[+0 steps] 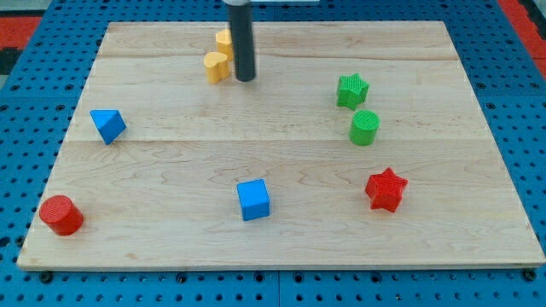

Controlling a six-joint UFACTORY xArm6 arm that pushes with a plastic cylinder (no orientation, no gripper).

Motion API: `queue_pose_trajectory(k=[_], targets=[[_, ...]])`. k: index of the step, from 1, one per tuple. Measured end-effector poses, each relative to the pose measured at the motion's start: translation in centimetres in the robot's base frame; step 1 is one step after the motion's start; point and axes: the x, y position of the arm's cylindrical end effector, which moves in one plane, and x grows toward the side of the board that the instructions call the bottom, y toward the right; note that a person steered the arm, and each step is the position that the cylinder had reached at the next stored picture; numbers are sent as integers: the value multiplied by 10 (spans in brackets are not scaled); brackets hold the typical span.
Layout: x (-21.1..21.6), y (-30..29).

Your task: Push blue cube below the yellow heart

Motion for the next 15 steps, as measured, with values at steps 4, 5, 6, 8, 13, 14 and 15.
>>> queue_pose_trajectory(k=[4, 5, 6, 8, 13, 14, 15], targets=[[221, 65], [226, 26], [223, 1], [168, -64], [106, -99], [70, -99], [69, -83]])
